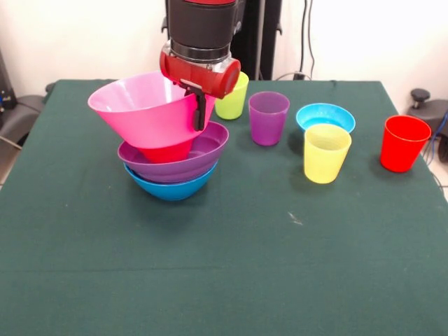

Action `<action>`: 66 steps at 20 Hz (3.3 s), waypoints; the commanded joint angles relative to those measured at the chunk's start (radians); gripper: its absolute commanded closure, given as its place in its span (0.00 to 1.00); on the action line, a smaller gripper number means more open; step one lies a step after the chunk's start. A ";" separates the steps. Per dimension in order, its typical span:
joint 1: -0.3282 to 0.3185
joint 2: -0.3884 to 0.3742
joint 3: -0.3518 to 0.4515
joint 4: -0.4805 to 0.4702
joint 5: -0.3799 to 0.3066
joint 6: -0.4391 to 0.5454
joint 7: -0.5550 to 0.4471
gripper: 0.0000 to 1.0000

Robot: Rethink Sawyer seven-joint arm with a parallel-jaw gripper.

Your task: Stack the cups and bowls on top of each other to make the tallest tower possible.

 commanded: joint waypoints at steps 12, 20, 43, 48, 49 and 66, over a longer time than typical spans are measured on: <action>0.084 0.256 0.099 -0.020 0.094 -0.334 0.230 1.00; 0.091 0.269 0.097 -0.029 0.119 -0.343 0.215 1.00; 0.118 0.282 0.087 -0.019 0.176 -0.387 0.219 1.00; 0.117 0.282 0.090 -0.017 0.180 -0.393 0.214 1.00; 0.115 0.282 0.093 -0.017 0.180 -0.394 0.212 1.00; 0.160 0.235 0.032 0.000 0.206 -0.287 0.219 1.00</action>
